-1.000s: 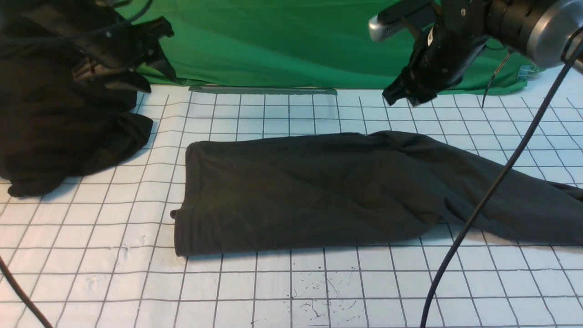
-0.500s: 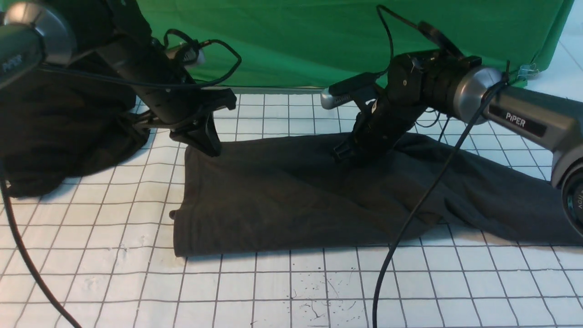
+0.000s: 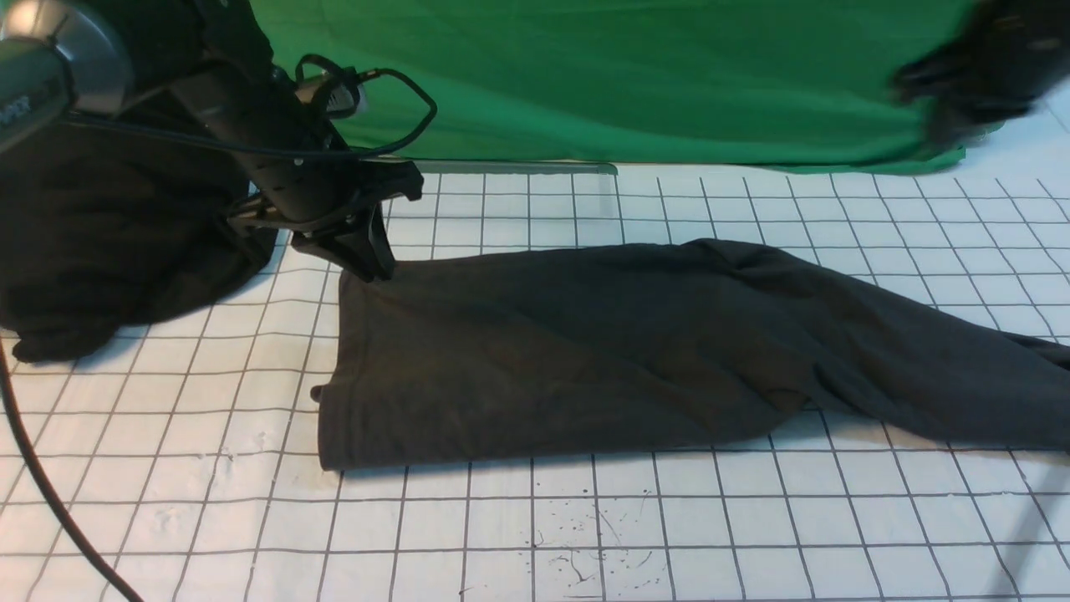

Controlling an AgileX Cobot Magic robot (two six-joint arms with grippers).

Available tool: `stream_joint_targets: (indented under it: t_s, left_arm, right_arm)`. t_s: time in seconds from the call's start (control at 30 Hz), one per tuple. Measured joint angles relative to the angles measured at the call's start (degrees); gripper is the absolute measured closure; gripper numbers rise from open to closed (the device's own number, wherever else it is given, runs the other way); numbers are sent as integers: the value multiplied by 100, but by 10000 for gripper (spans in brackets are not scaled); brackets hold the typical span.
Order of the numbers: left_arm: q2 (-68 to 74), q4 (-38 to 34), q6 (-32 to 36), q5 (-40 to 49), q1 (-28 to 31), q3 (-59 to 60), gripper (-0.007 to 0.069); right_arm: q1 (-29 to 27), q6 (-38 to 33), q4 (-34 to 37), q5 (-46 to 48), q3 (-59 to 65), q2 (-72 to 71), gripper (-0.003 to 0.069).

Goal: Fold a long-sleeved shirt over a white checkered tablecloth.
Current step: 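Pull the folded dark garment lengthwise by its ends to straighten it flat on the table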

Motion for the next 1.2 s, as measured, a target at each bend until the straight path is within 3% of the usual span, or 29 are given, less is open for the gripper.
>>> stream_joint_targets:
  t_s: [0.17, 0.33, 0.47, 0.7, 1.2]
  left_arm:
    - [-2, -6, 0, -89, 0, 0, 410]
    - [-2, -113, 0, -190, 0, 0, 331]
    - [-2, -149, 0, -222, 0, 0, 322]
    - [-2, -171, 0, -300, 0, 0, 319]
    - [-2, -181, 0, -300, 0, 0, 319]
  right_arm:
    - [-761, -11, -36, -82, 1637, -1020, 580]
    - [-1561, -17, -36, -1637, 3766, -1405, 385]
    - [-1694, -22, -36, -2558, 4408, -1065, 321]
    - [-1705, -183, -17, -3307, 4459, -260, 304]
    - [-1705, -349, -211, -3012, 4160, -23, 302]
